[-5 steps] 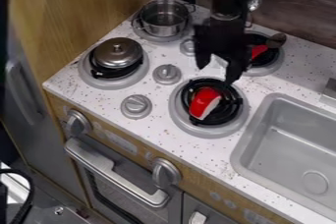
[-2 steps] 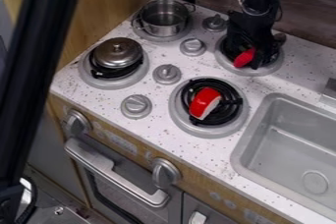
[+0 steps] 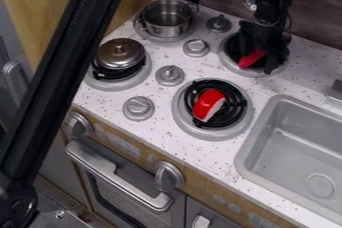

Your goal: Move the red spoon close to the bottom left burner

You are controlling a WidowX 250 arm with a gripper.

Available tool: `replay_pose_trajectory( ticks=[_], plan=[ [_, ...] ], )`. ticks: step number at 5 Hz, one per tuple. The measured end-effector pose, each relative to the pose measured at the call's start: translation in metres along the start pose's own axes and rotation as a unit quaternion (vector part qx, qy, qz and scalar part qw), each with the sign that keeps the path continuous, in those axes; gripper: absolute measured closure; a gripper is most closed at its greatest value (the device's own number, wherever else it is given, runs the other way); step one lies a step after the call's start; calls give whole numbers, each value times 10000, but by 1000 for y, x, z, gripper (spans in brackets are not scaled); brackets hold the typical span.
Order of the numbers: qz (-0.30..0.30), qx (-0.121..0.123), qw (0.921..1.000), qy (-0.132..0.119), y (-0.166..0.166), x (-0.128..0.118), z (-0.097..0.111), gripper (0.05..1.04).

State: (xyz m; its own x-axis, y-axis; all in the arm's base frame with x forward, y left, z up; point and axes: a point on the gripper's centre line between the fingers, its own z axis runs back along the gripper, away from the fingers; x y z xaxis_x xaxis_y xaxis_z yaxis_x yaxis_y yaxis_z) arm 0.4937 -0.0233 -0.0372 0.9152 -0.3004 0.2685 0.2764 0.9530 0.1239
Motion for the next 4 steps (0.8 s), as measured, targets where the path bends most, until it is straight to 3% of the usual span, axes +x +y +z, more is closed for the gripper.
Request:
replay_pose_trajectory(
  ticks=[3, 4],
  plan=[
    [322, 20, 9993, 196, 18, -3, -9, 120],
    [295, 8, 9994, 163, 17, -5, -13, 391]
  ],
)
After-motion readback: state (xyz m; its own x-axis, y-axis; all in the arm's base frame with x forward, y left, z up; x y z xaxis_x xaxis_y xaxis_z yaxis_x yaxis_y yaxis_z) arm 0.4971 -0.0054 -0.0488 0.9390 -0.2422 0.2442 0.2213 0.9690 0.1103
